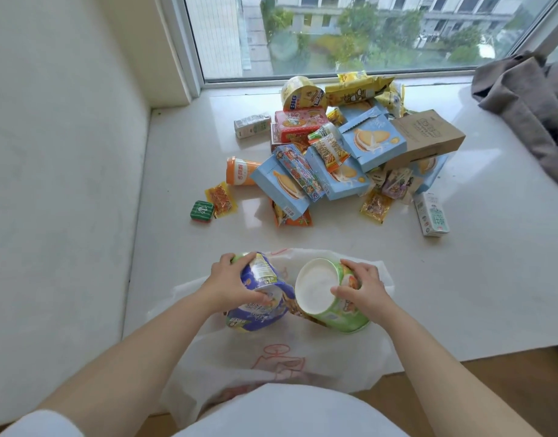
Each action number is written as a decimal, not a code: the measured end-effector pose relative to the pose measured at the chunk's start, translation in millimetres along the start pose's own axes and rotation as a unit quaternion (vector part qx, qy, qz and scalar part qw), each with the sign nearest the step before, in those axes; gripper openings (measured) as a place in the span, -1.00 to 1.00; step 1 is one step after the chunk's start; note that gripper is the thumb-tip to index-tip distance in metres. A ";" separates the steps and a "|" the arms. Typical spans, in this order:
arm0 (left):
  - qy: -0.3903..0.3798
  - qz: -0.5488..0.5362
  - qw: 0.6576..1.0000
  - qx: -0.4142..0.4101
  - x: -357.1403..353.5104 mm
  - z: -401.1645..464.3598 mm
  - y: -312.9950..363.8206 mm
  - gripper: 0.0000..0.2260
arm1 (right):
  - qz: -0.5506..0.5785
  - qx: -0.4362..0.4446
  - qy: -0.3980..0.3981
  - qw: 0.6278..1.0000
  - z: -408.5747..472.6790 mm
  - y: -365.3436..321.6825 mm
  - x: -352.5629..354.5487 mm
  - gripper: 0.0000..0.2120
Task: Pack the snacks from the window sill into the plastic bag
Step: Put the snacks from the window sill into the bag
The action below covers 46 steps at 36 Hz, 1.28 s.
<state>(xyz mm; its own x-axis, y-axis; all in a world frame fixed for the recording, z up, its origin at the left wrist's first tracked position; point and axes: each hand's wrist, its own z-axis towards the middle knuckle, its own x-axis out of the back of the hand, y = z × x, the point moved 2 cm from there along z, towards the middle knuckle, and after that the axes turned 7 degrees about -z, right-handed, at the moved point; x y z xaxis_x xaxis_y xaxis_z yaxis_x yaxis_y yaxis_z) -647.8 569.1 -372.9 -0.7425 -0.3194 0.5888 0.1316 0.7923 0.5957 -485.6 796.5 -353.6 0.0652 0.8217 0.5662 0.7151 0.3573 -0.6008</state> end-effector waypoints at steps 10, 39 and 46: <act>0.177 -0.005 0.984 -0.015 -3.7 12.8 17.8 -0.08 | -0.277 -0.008 -0.022 0.961 12.4 -18.7 -3.2 -0.24; -0.007 0.026 0.999 -0.021 -24.7 -22.1 -19.7 -0.01 | -0.365 0.039 0.075 0.927 9.3 -21.0 -20.9 -0.16; -0.001 0.035 0.999 -0.011 -24.1 -3.8 3.1 -0.26 | -0.475 0.107 0.038 0.872 14.6 -26.5 -34.1 -0.20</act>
<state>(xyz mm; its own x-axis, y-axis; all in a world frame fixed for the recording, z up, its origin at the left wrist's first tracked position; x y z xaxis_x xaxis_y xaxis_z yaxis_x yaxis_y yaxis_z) -627.0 577.3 -383.2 -0.7330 -0.2624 0.6276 0.1970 0.8013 0.5649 -517.0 765.5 -365.3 -0.4351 0.0798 0.8968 0.3244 0.9431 0.0735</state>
